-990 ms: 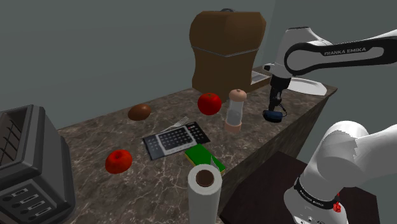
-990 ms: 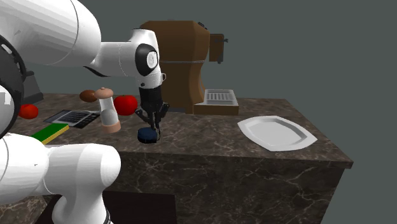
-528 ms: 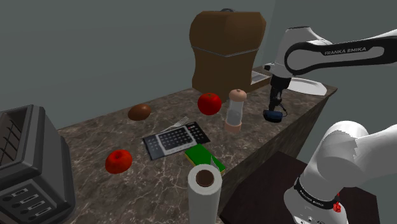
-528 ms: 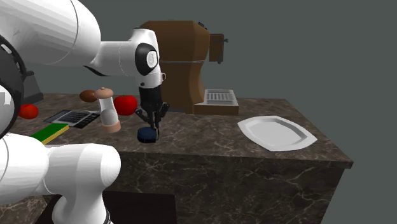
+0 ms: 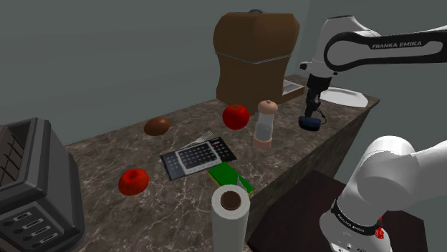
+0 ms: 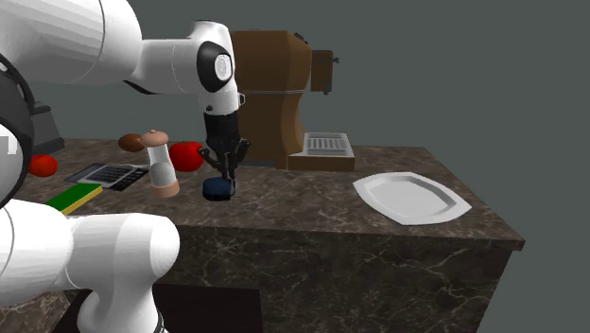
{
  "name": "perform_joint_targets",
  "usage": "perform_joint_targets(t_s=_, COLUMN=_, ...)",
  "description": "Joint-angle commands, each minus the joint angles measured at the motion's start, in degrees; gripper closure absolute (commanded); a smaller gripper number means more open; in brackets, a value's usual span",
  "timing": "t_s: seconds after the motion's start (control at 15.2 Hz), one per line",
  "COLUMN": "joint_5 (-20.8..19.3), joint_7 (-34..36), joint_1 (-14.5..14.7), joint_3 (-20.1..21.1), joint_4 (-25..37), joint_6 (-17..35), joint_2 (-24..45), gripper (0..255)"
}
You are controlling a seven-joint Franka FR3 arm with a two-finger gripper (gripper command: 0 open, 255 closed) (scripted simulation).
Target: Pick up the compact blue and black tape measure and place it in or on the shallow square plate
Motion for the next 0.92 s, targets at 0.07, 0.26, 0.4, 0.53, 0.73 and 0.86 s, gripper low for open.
perform_joint_targets(t_s=0.07, joint_5=0.67, joint_7=-0.18, joint_1=0.28, joint_3=0.69, joint_4=2.43, joint_6=-2.47, joint_2=-0.03, gripper=255)
perform_joint_targets(t_s=0.26, joint_5=1.27, joint_7=-0.3, joint_1=0.53, joint_3=1.33, joint_4=4.71, joint_6=-4.68, joint_2=0.04, gripper=255)
perform_joint_targets(t_s=0.4, joint_5=1.66, joint_7=-0.39, joint_1=0.7, joint_3=1.73, joint_4=6.26, joint_6=-6.12, joint_2=0.16, gripper=255)
perform_joint_targets(t_s=0.53, joint_5=1.05, joint_7=-1.85, joint_1=0.46, joint_3=0.54, joint_4=7.88, joint_6=-6.71, joint_2=0.91, gripper=255)
perform_joint_targets(t_s=0.73, joint_5=-1.03, joint_7=-6.07, joint_1=-0.16, joint_3=-3.66, joint_4=10.74, joint_6=-6.24, joint_2=3.29, gripper=255)
perform_joint_targets(t_s=0.86, joint_5=-2.15, joint_7=-8.9, joint_1=-0.3, joint_3=-6.52, joint_4=12.94, joint_6=-5.85, joint_2=5.16, gripper=255)
